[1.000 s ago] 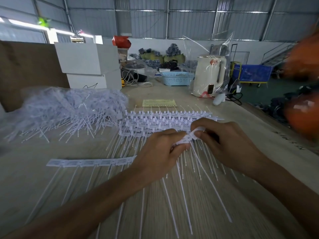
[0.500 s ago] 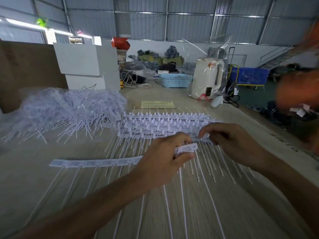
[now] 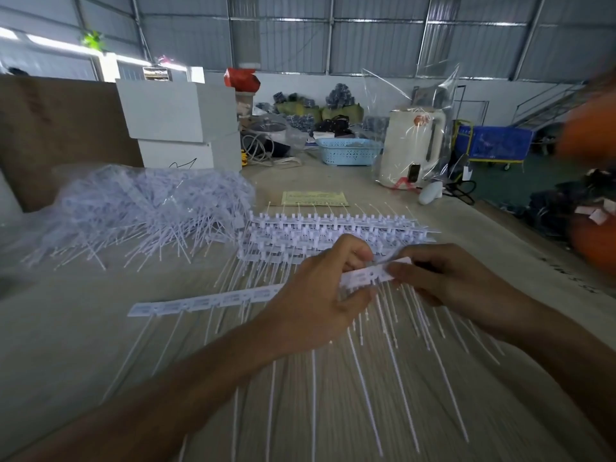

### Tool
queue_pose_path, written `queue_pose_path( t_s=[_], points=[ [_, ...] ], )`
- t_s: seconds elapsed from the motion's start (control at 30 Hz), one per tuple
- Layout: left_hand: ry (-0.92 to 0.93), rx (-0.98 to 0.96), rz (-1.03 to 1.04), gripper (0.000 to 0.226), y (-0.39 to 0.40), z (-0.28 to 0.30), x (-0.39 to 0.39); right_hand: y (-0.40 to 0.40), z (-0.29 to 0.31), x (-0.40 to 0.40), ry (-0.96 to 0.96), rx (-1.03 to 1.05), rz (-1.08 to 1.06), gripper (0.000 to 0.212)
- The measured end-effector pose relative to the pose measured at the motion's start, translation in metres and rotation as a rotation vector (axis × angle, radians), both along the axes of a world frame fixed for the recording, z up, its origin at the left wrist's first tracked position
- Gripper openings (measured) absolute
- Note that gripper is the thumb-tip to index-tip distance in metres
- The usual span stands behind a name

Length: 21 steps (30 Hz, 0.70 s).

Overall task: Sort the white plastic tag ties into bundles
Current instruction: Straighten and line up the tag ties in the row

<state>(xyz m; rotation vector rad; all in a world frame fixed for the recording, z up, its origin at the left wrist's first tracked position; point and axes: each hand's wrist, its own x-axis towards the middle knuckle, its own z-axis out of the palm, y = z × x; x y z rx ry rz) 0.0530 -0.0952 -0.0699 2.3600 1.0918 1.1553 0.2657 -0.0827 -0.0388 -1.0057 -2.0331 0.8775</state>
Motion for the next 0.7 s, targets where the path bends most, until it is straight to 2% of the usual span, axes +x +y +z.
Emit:
queue_pose_path(
  t_s=[0.1, 0.2, 0.27, 0.33, 0.43, 0.57, 0.7],
  points=[
    [0.148, 0.078, 0.121, 0.026, 0.003, -0.001, -0.005, 0.002, -0.002, 0.002, 0.065, -0.074, -0.034, 0.026],
    [0.216, 0.159, 0.144, 0.025, 0.002, -0.002, -0.009, 0.000, -0.002, -0.001, 0.086, -0.047, -0.030, 0.026],
    [0.293, 0.207, 0.143, 0.028, 0.000, -0.004, -0.009, -0.004, 0.000, -0.003, -0.013, 0.073, -0.010, 0.019],
    [0.360, 0.238, 0.112, 0.021, -0.002, -0.006, -0.008, -0.005, 0.001, -0.003, -0.142, 0.184, -0.001, 0.018],
    [0.424, 0.281, 0.095, 0.020, -0.005, -0.008, -0.006, -0.005, 0.002, -0.001, -0.210, 0.256, 0.030, 0.015],
    [0.439, 0.288, 0.089, 0.024, -0.004, -0.009, -0.006, -0.004, 0.003, 0.004, -0.300, 0.386, 0.051, 0.012],
    [0.410, 0.212, 0.066, 0.028, -0.005, -0.010, -0.006, -0.003, 0.003, 0.002, -0.445, 0.603, 0.034, 0.009]
  ],
)
